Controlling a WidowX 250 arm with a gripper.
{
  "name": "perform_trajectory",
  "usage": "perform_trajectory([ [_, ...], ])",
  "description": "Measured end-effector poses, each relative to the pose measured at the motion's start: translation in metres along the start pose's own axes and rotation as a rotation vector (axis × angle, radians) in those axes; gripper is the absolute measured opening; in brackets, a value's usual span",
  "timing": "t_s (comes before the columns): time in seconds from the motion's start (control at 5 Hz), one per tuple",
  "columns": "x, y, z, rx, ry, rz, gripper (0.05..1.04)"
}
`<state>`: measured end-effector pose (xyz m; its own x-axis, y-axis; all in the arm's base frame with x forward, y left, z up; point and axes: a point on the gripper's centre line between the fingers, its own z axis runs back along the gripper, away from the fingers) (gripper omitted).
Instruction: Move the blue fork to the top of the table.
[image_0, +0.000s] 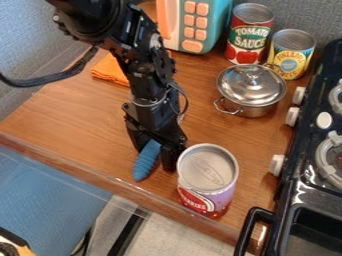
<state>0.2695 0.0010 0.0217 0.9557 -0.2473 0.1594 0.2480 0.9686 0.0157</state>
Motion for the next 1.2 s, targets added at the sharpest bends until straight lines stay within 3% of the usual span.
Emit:
perform_trajectory([
  [0.2,0.0,0.002,-0.001,0.012,-0.001,0.025,0.509],
  [0.4,0.002,0.006,0.0,0.026,0.012,0.033,0.408],
  [0.8,0.043,0.037,0.019,0.02,-0.044,0.162,0.408],
  [1.0,0.072,0.048,0.014,0.008,-0.057,0.205,0.408],
  [1.2,0.093,0.051,0.0,0.016,-0.031,0.189,0.408],
])
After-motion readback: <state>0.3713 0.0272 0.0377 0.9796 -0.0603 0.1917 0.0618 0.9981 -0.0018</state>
